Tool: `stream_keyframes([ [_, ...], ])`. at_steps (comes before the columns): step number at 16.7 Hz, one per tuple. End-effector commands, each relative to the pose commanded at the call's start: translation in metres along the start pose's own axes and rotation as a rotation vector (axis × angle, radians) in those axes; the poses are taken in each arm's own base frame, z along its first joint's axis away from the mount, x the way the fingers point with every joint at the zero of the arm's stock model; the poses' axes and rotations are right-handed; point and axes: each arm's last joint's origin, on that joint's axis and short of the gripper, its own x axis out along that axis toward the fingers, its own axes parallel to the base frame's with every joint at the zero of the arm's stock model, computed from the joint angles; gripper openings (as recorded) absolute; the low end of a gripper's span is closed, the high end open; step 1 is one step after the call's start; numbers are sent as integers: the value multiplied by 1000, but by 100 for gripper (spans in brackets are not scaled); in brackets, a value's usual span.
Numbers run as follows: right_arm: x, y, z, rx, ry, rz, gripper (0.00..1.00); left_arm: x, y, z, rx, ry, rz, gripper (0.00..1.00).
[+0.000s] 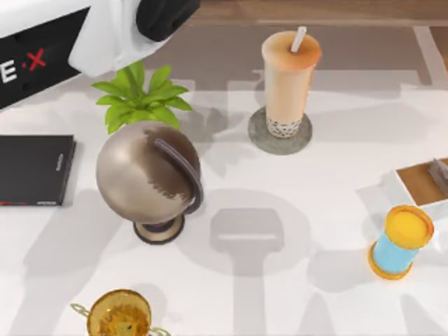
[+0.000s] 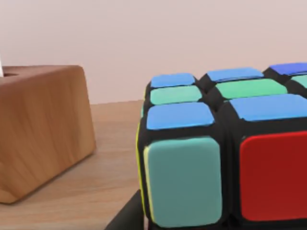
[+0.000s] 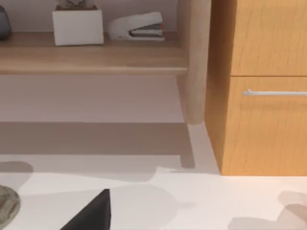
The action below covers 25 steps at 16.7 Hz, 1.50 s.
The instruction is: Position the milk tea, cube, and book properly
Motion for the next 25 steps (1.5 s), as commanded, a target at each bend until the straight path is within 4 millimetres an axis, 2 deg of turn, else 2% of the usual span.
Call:
stream_keyframes([
  [3,0,0,0,0,0,0,100,12,-1,12,-16,-29,-8,0],
  [7,0,0,0,0,0,0,100,45,2,18,-21,-49,-3,0],
  [10,0,0,0,0,0,0,100,72,6,17,-22,-51,6,0],
  [13,0,0,0,0,0,0,100,92,6,6,-13,-26,8,0],
  [15,0,0,0,0,0,0,100,99,3,-3,-3,-2,6,0],
  [19,0,0,0,0,0,0,100,99,3,-4,-2,0,6,0],
  [25,0,0,0,0,0,0,100,99,3,-4,-2,0,6,45],
])
